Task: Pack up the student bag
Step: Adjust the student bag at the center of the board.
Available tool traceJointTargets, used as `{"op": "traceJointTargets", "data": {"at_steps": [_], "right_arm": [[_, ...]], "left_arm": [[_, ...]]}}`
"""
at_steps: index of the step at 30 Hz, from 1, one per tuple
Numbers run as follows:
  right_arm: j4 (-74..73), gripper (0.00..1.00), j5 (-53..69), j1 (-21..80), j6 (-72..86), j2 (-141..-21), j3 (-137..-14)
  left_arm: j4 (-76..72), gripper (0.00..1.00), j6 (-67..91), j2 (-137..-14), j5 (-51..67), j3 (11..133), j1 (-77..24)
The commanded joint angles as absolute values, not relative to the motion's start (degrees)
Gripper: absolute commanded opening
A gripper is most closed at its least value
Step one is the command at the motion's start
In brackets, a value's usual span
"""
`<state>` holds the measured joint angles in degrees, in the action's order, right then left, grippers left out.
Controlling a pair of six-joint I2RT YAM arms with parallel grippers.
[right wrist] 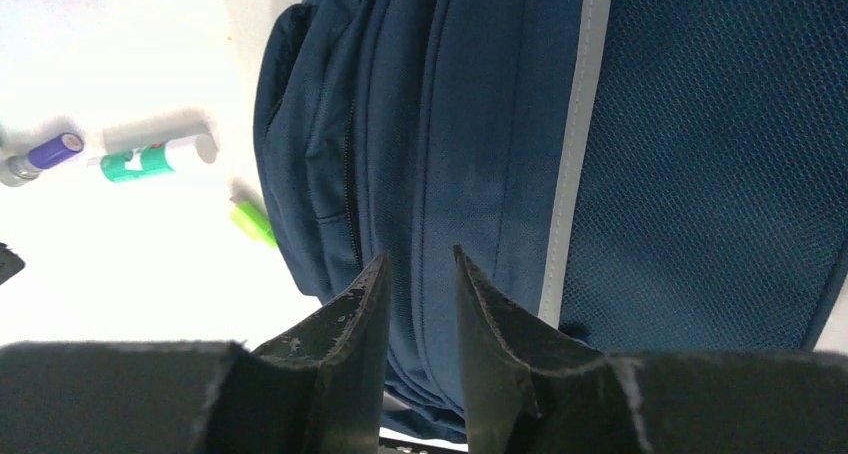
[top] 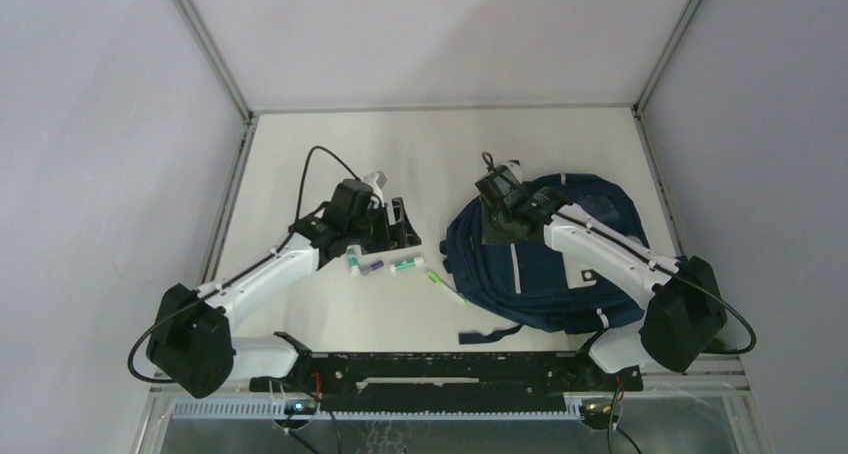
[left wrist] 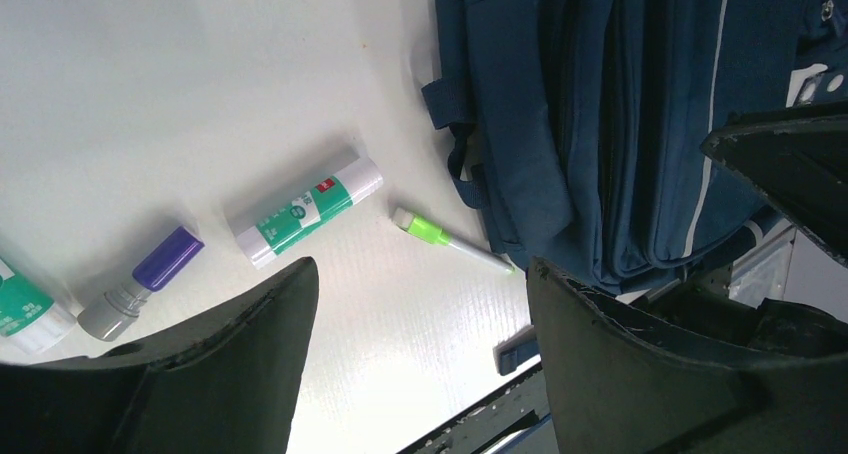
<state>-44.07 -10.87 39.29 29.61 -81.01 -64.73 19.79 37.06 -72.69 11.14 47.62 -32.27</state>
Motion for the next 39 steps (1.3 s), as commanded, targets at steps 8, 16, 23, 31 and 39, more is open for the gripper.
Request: {"op": "traceJointTargets", "data": {"at_steps": [8, 16, 23, 31, 39], "right_arm": [[-43.9, 0.44, -20.7, 42.2, 29.8, -89.7, -65.5], [-45.5, 0.04, -26.9, 43.9, 32.6, -87.7, -65.5], [-46.8, 0.00, -23.4, 42.5, 30.6, -78.4, -65.5], [-45.7, 0.00, 5.8, 32.0, 22.0, -71.7, -65.6], [-46.3, 0.01, 9.5, 28.2, 20.5, -73.5, -65.5]], "left_arm": [[17.3, 0.80, 36.6, -73.5, 12.5, 48.3, -33.1], [18.1, 0.80, 35.8, -73.1, 11.7, 47.1, -33.2], [17.3, 0.81, 35.0, -71.3, 9.6, 47.7, -34.9], [17.7, 0.81, 34.2, -73.1, 11.3, 49.3, -36.2], [10.3, 0.81, 37.0, -72.2, 19.0, 50.2, -37.5]]}}
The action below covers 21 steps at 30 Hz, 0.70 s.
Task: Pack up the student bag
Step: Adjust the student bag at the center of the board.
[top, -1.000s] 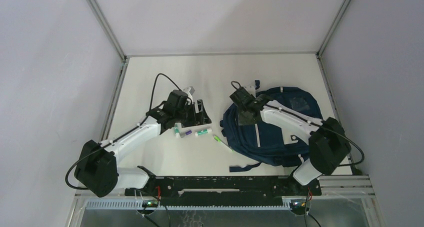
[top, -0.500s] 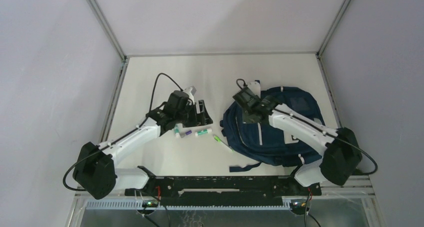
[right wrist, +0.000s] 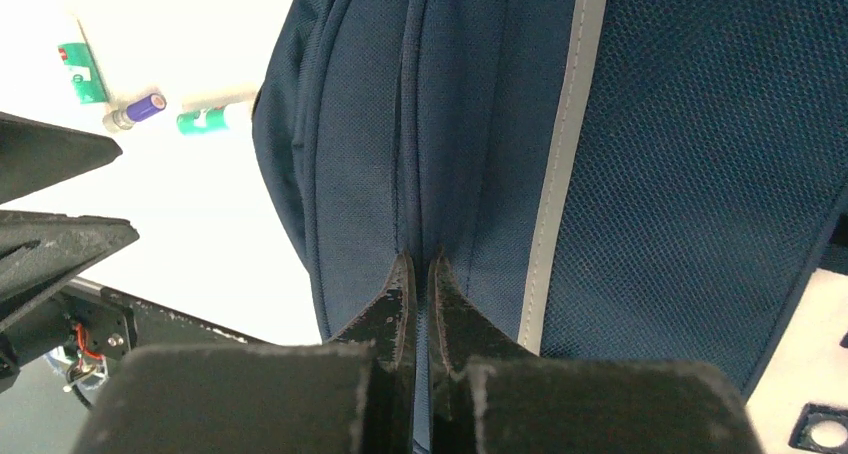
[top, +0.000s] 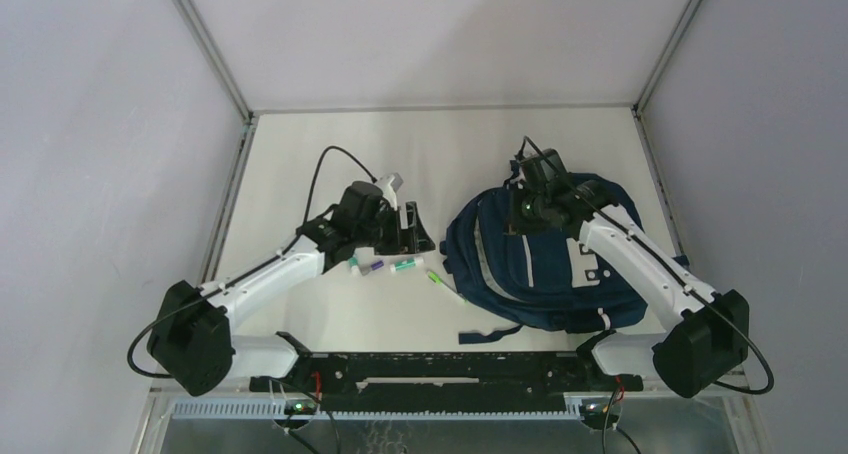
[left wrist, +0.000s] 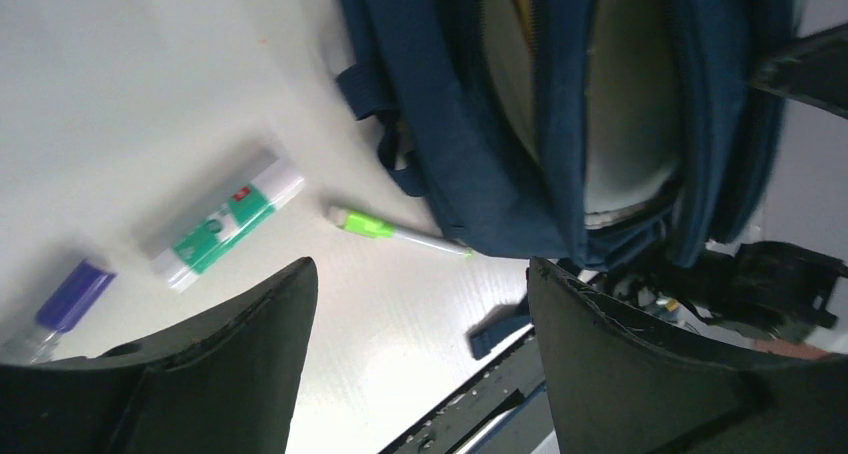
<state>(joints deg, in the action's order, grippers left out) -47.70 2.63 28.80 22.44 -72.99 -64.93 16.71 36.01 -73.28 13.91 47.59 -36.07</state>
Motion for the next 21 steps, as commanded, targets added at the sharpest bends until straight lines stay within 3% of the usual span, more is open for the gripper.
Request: {"op": "traceJointTargets", "data": {"at_steps": [1, 13, 21], "right_arm": [[-45.6, 0.02, 10.0, 28.2, 20.6, -74.0, -65.3], [-36.4, 0.00, 36.5, 19.4, 23.3, -74.3, -60.9], [-37.6, 0.03, 32.3, 18.1, 23.6, -74.6, -60.4]], "left_arm": [[10.1, 0.81, 37.0, -72.4, 19.1, 50.7, -37.9], [0.5, 0.81, 40.2, -75.4, 30.8, 51.7, -41.4], [-4.8, 0.80, 43.9, -82.8, 33.3, 54.9, -44.0]]}}
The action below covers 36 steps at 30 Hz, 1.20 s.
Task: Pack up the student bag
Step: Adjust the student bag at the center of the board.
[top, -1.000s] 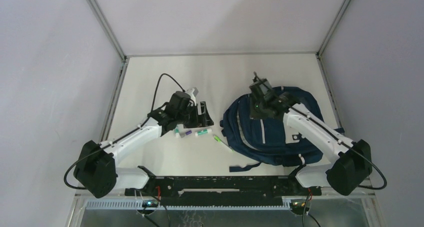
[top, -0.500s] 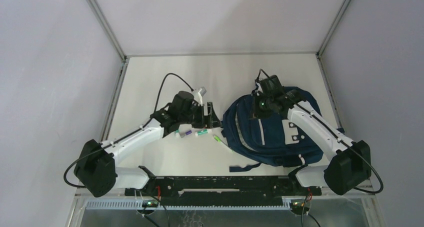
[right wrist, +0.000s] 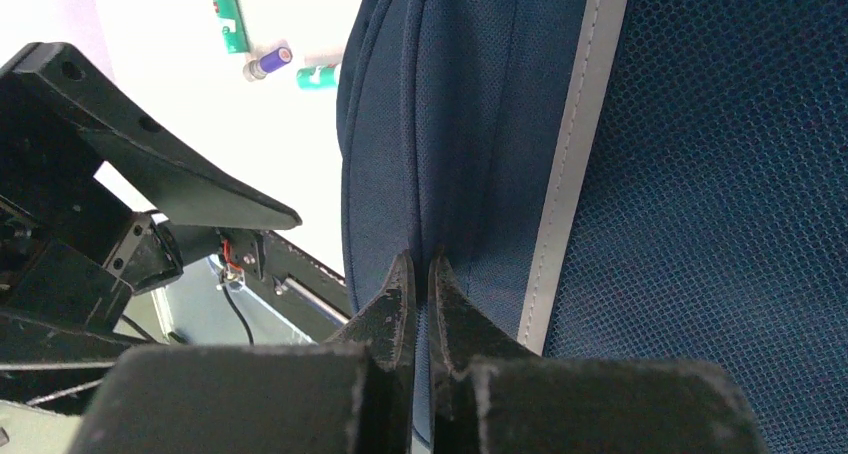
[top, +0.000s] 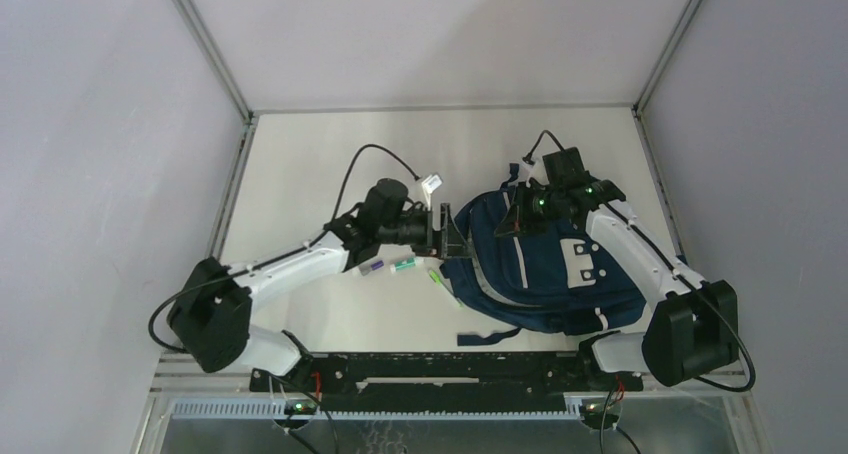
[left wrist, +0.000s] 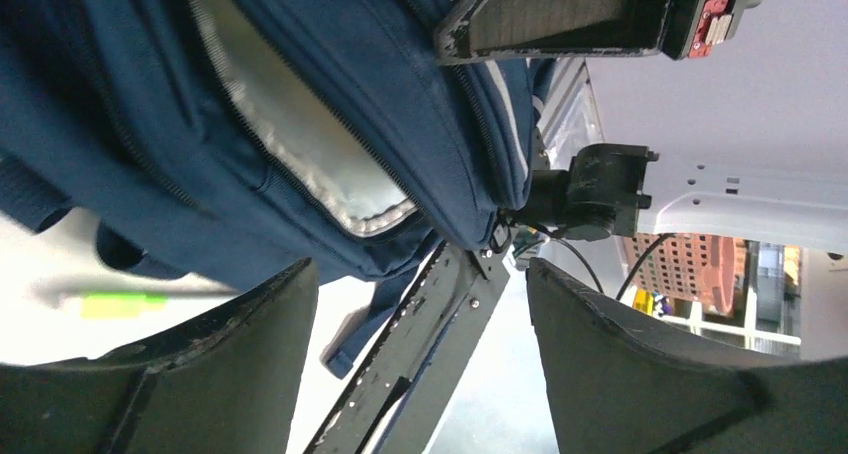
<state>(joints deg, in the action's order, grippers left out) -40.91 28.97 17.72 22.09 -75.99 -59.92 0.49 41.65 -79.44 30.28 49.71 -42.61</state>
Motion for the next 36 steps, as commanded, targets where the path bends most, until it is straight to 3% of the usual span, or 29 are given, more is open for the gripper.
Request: {"op": "traceJointTargets", "data": {"at_steps": [1, 6, 9, 18, 21, 24, 33, 36], "right_arm": [[-37.5, 0.02, 31.8, 18.0, 23.8, -74.7, -60.2], [-37.2, 0.09, 30.7, 18.0, 24.1, -75.4, -59.7], [-36.8, 0.07, 29.1, 18.0, 24.4, -75.6, -59.2], [-36.2, 0.12, 28.8, 18.0, 24.6, -76.4, -58.8], [-35.9, 0.11, 28.4, 18.0, 24.5, -76.5, -58.5], [-36.0, 0.13, 28.0, 18.0, 24.6, -76.7, -58.4], [-36.1, 0.14, 26.0, 17.9, 25.1, -76.8, -58.4], [-36.1, 0.20, 26.4, 17.8, 25.4, -76.8, -58.4]], "left_arm": [[-5.4, 0.80, 44.5, -84.2, 33.6, 55.2, -44.1], [-11.1, 0.77, 48.4, -88.8, 34.3, 54.8, -44.1], [-12.0, 0.73, 49.1, -90.9, 34.1, 55.3, -44.1], [-15.2, 0.45, 51.7, -94.6, 33.6, 56.1, -44.1], [-15.3, 0.31, 51.9, -95.4, 33.2, 57.0, -44.1], [-15.4, 0.02, 51.9, -96.0, 33.5, 57.5, -44.2], [-15.8, 0.00, 51.6, -95.6, 33.3, 56.5, -44.2], [-15.8, 0.00, 51.5, -95.7, 33.4, 56.4, -44.3]]}}
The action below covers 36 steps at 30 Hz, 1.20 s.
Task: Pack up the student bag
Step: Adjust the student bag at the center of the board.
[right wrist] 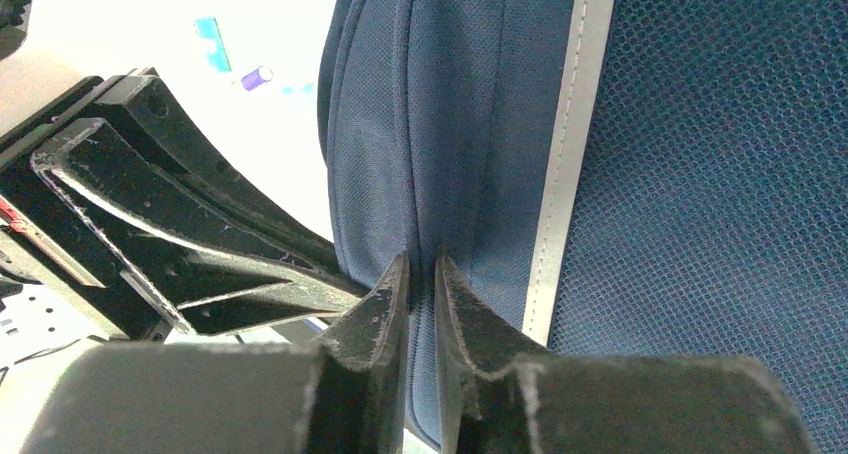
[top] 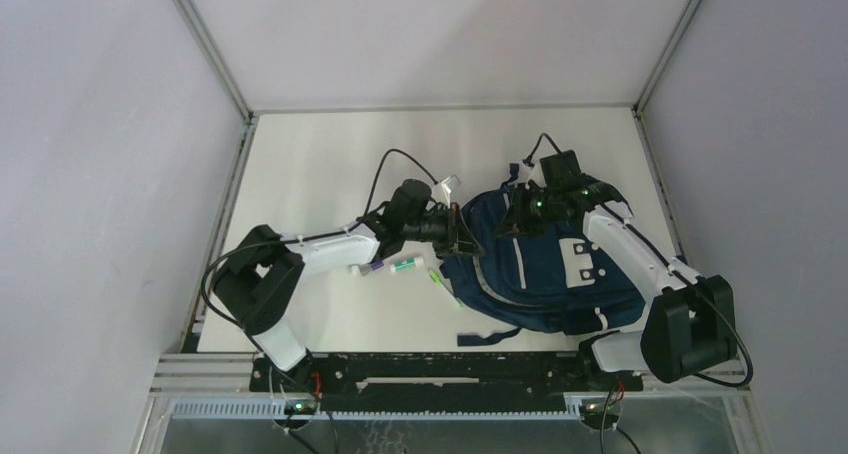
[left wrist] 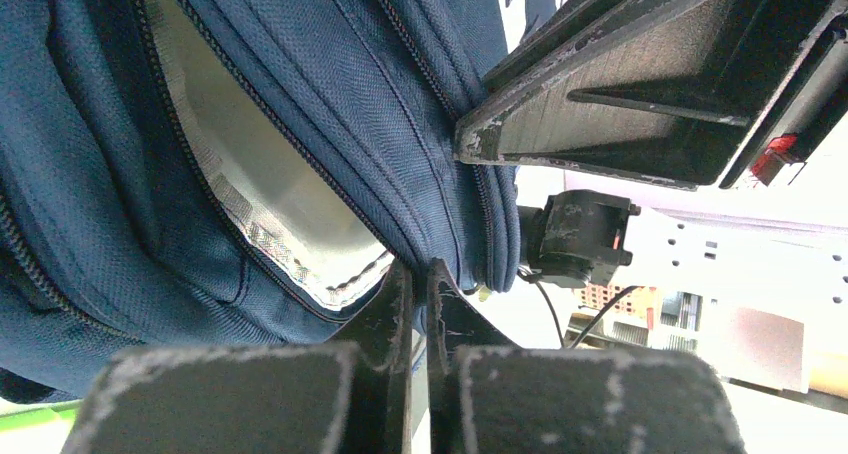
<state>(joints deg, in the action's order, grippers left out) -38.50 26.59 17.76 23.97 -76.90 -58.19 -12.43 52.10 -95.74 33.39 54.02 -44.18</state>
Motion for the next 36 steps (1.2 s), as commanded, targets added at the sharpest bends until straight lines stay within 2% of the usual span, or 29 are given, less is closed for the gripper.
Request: {"op": "traceJointTargets", "data": {"at_steps": [1, 9, 12, 15, 16, 26, 36], "right_arm": [[-36.1, 0.22, 26.3, 17.7, 25.4, -76.8, -58.4], [-36.0, 0.29, 24.9, 17.7, 25.5, -78.5, -58.4], [-35.7, 0.21, 23.6, 17.7, 25.7, -79.1, -58.3], [-35.6, 0.01, 22.6, 17.7, 26.1, -78.8, -58.4], [-35.6, 0.00, 22.4, 17.7, 26.4, -78.1, -58.3], [-42.0, 0.00, 21.5, 14.4, 22.4, -71.2, -58.1], [-39.2, 0.00, 30.3, 9.3, 24.4, -68.3, -55.4]], "left_arm": [[-15.8, 0.00, 51.5, -95.6, 33.5, 56.4, -44.3], [-16.2, 0.00, 51.9, -95.5, 34.7, 57.0, -44.5], [-15.9, 0.00, 51.6, -95.2, 34.7, 57.3, -44.7], [-15.3, 0.00, 51.1, -95.1, 34.6, 57.2, -44.6], [-15.0, 0.00, 50.9, -95.1, 34.4, 57.2, -44.7], [-10.3, 0.00, 47.8, -94.3, 31.6, 55.4, -41.8], [-11.0, 0.00, 48.2, -94.2, 30.8, 53.3, -40.2]]}}
